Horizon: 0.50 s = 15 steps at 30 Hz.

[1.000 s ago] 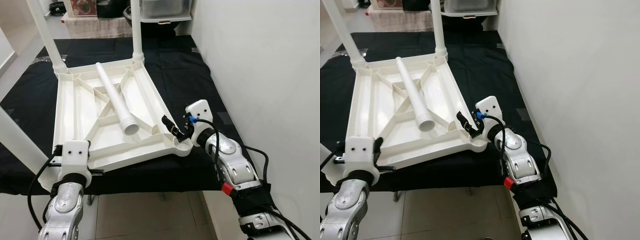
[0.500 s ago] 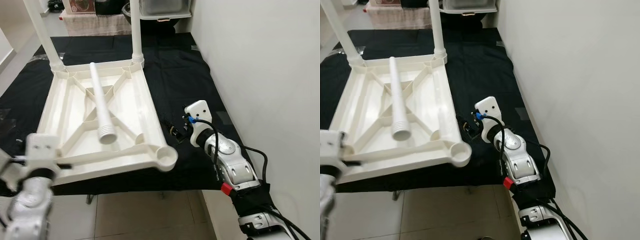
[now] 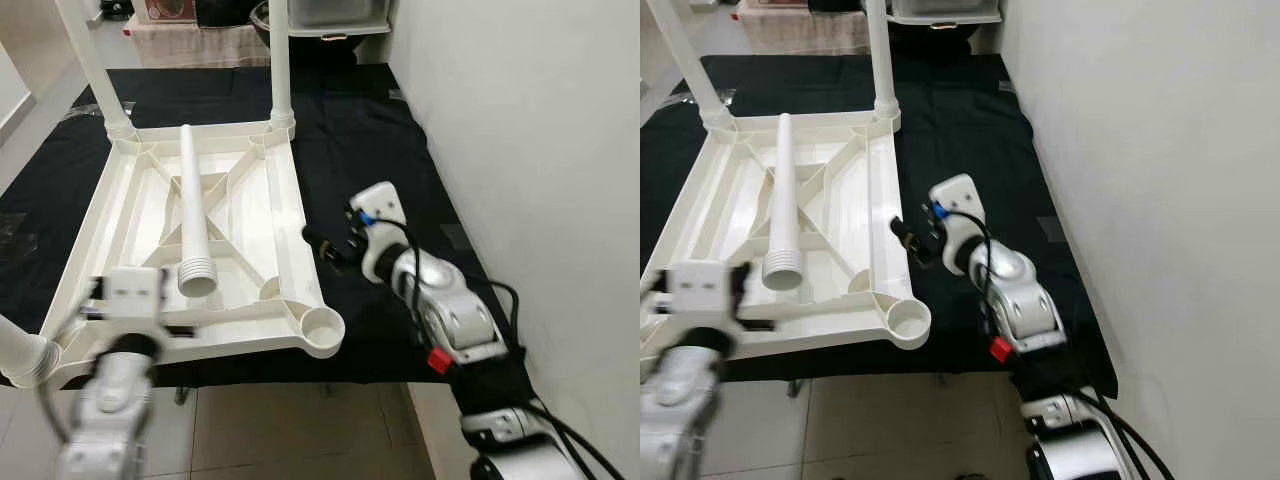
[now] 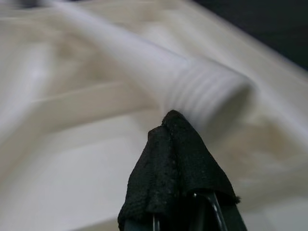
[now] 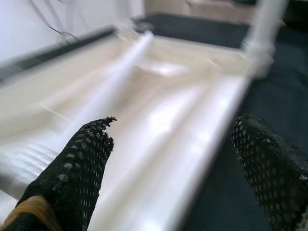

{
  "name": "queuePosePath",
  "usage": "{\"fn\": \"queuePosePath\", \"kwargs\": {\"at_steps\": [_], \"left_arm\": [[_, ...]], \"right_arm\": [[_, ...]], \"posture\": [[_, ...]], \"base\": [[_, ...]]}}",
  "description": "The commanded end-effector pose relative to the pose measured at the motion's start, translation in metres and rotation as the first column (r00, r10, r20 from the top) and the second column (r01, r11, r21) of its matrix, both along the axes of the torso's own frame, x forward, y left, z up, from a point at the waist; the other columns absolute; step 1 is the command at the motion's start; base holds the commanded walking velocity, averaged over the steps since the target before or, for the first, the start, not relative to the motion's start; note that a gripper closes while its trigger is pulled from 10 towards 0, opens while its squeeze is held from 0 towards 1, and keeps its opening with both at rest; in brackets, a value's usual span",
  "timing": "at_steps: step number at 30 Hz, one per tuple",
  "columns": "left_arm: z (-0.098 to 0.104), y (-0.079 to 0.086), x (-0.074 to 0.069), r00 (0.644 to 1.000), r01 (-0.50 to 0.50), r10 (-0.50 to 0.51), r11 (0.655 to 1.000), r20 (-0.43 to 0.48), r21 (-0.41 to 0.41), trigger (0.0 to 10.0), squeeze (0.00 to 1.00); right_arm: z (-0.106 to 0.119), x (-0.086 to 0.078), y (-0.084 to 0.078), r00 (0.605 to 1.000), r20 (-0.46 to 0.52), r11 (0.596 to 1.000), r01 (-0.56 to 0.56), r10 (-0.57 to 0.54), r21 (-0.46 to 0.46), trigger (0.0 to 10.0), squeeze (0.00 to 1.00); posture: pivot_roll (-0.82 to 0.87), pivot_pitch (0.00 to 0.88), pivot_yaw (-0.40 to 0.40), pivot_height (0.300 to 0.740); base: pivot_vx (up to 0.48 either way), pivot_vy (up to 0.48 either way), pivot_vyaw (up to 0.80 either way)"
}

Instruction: Building children table

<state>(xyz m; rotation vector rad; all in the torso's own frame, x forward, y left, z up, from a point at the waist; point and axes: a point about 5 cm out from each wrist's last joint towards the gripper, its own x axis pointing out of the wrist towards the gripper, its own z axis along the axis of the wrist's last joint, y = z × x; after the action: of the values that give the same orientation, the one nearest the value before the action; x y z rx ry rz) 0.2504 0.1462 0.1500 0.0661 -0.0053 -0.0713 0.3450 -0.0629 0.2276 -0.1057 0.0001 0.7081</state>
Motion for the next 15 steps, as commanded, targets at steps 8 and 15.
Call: {"fn": "queuePosePath", "kwargs": {"at_steps": [8,15], "left_arm": [[0.001,-0.032,-0.011,0.973,0.232,-0.232,0.973,-0.008,0.0,10.0,0.0],[0.0,-0.034,-0.019,0.967,0.255,-0.255,0.967,-0.02,0.017,10.0,0.0]], "right_arm": [[0.005,-0.008,0.06,0.98,-0.133,0.987,-0.155,0.147,-0.052,10.0,0.0],[-0.008,0.01,0.079,0.991,-0.134,0.985,-0.021,-0.003,-0.172,10.0,0.0]], "posture": [[0.01,0.147,-0.037,0.74],[0.04,0.151,-0.051,0.74]], "base": [[0.0,0.0,0.0],[0.0,0.0,0.0]]}}
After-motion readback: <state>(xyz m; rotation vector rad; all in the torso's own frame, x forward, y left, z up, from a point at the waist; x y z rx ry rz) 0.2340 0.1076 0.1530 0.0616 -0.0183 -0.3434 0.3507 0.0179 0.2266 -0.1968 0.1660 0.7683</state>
